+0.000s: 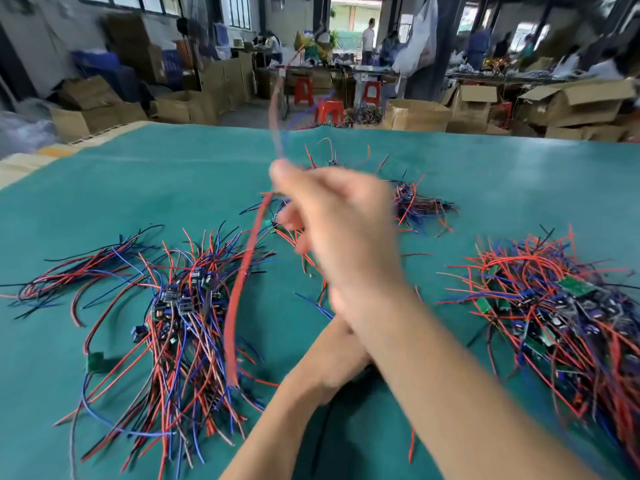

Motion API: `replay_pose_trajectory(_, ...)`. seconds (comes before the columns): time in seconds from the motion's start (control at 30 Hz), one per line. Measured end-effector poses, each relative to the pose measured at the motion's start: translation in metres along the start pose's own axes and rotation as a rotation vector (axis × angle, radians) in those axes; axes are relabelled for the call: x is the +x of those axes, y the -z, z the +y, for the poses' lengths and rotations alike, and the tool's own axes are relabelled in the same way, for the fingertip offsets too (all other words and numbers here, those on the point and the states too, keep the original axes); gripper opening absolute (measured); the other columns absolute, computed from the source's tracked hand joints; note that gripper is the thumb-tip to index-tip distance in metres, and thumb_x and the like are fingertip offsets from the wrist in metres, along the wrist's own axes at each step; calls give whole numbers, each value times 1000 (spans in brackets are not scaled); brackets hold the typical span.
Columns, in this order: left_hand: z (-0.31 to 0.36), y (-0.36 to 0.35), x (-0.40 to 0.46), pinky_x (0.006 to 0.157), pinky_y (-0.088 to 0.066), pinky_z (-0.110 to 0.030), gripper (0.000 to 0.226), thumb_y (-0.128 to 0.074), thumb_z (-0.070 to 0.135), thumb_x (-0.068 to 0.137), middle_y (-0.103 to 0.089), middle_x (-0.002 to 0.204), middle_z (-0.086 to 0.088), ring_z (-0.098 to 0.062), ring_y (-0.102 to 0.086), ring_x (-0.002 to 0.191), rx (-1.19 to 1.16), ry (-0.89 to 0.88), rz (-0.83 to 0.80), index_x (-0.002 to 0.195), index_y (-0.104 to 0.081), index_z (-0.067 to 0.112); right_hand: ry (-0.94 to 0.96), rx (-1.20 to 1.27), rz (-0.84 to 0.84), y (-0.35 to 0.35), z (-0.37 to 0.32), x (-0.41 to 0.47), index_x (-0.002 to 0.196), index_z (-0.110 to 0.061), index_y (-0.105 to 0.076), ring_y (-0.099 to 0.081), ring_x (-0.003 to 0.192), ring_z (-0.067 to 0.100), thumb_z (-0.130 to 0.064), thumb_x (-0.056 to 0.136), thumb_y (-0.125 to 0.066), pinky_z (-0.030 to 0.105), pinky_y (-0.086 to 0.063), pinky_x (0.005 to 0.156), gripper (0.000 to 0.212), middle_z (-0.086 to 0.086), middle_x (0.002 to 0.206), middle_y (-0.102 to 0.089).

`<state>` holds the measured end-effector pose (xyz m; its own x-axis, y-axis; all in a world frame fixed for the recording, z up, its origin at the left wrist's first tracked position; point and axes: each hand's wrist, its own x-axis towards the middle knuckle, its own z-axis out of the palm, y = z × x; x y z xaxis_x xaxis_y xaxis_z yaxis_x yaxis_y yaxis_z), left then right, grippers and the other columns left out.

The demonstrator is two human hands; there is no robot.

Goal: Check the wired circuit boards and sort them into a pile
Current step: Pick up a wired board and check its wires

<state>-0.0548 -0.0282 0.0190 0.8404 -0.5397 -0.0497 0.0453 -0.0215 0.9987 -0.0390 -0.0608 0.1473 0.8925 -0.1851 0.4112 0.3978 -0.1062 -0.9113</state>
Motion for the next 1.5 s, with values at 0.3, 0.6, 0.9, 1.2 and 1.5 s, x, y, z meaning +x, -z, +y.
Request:
replay_pose_trajectory(0.3, 7, -5, 6, 62, -50, -21, 18, -56, -9, 84, -68, 75, -6, -14, -61, 64, -97, -84, -83, 82, -66, 6, 74, -1203, -348, -10, 88, 71, 120, -24, -64, -63, 111, 37, -34, 93, -58, 40, -46, 81, 29, 9, 125, -59)
replay_pose_trajectory(0.6, 2, -4, 12, 59, -51, -20, 13, -51, -9, 96, -65, 82, -18, -17, -59, 62, -168, -35, -96, 101, -62, -4, 65, -1451, -263, 48, 135, 100, 105, -23, -69, -67, 99, 39, -1, 85, -58, 36, -42, 72, 32, 13, 109, -69)
replay_pose_trajectory(0.9, 1, -3, 12, 61, -52, -22, 14, -51, -8, 96, -67, 85, -20, -18, -62, 64, -201, -26, -64, 99, -63, -4, 47, -983, -11, 85, 133, 86, 70, -21, -76, -66, 85, 37, -14, 83, -61, 37, -54, 84, 21, 3, 68, -72)
replay_pose_trajectory(1.2, 2, -2, 20, 65, -58, -29, 26, -44, 9, 103, -69, 99, -23, -29, -69, 78, -542, 77, 98, 121, -54, -6, -187, -200, 73, 118, 95, -9, 59, -12, -74, -62, 44, 20, -17, 65, -59, 24, -41, 38, 17, 12, 54, -66)
replay_pose_trajectory(1.5, 0, 1, 20, 60, -56, -30, 39, -42, 31, 106, -74, 94, -14, -24, -71, 78, -584, 71, 111, 119, -55, -3, -367, -103, -582, 133, 75, -55, 61, -10, -74, -57, 40, 20, -8, 67, -56, 23, -38, 44, 19, 12, 56, -66)
